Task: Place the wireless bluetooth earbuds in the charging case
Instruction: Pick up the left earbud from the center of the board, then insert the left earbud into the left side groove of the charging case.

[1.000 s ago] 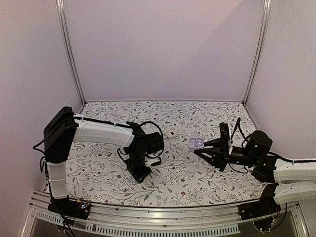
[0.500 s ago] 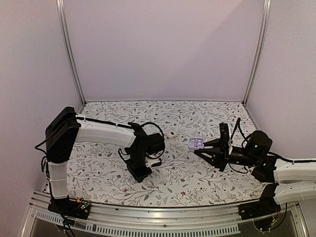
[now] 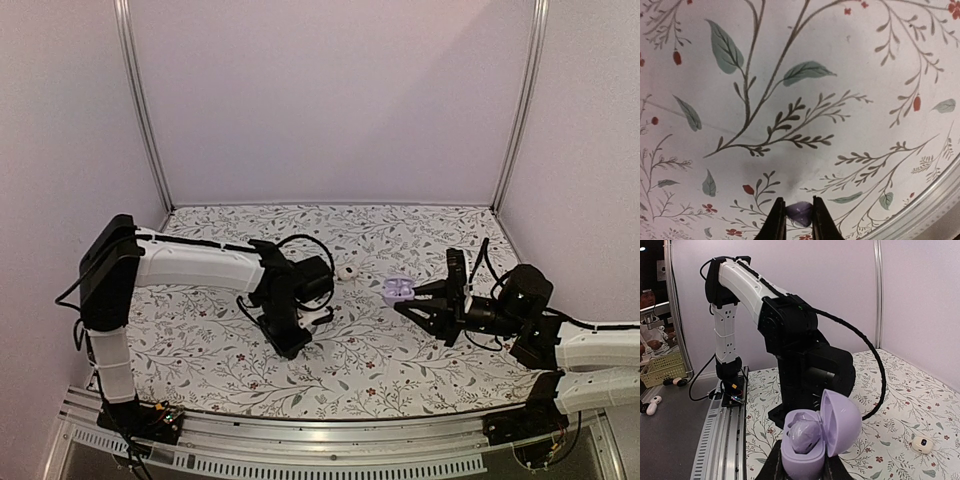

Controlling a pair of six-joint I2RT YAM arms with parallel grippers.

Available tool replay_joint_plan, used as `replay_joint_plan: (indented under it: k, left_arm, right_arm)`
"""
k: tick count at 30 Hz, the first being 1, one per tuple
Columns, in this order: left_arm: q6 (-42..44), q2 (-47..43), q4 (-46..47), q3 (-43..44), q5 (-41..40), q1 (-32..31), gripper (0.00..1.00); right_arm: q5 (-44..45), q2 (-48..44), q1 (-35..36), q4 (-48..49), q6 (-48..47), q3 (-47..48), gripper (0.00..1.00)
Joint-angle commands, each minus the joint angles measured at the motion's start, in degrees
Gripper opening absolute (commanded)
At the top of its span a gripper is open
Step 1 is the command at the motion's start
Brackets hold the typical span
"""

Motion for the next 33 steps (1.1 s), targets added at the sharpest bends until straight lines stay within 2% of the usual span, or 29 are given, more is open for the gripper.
replay_joint_plan:
  k: [1, 8, 13, 16, 25, 33]
  left_arm:
    - [-0.68, -8.73, 6.67, 1.24, -0.79, 1.11, 0.12]
    - [-1.33, -20.84, 18.80, 2.71, 0.88, 1.10, 0.08]
    - [-1.21, -34.19, 36.95, -4.83, 2.93, 1.08, 0.09]
    - [-1.76, -38.70, 44.40, -8.30, 3.16, 1.09, 0.09]
    - [-2.95, -39.68, 58.33, -12.12, 6.11, -0.96, 0.08]
    - [-6.13, -35.84, 66.88, -12.86, 4.54, -3.97, 0.07]
  right_arm:
    - [0.93, -2.12, -0.39, 1.68, -2.63, 0.75, 0.00]
    - [-0.28, -3.75, -0.26, 2.75, -13.69, 0.80, 0.00]
    - [5.69, -4.52, 0.35, 5.29, -19.53, 0.23, 0.00]
    - [8.22, -4.17, 0.55, 7.27, -22.04, 0.37, 0.00]
    - [13.44, 0.82, 3.41, 10.94, -24.72, 2.31, 0.00]
    - [25.07, 4.00, 7.82, 15.00, -27.70, 3.21, 0.00]
